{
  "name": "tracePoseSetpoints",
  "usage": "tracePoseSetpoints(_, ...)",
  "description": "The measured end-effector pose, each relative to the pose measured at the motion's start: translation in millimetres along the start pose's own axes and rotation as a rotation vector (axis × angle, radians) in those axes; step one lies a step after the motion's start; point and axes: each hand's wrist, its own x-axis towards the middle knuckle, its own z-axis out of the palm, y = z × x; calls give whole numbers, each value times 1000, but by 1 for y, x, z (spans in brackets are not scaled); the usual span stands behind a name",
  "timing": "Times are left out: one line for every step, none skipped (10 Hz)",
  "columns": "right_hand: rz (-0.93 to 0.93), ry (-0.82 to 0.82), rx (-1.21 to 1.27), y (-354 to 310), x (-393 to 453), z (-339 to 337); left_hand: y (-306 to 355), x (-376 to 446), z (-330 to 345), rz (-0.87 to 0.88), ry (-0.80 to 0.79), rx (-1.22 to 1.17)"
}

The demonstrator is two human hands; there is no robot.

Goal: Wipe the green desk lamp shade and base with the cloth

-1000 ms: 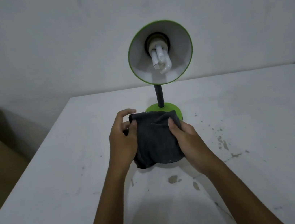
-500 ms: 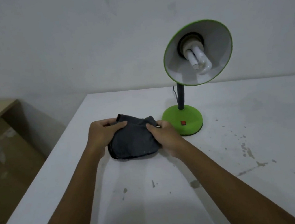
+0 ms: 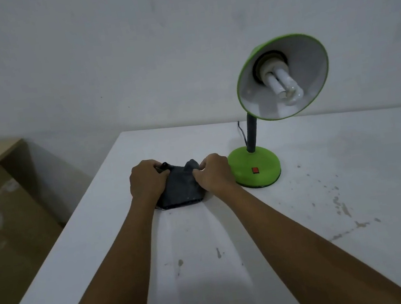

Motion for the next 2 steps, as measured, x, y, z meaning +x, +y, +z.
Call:
tracePoseSetpoints(-138,23,-61,8,-18,-26,18,-15,1,18,5,190)
tracePoseSetpoints(-222,-17,-171,21,-37,-49,41,-31,4,145,-25,300)
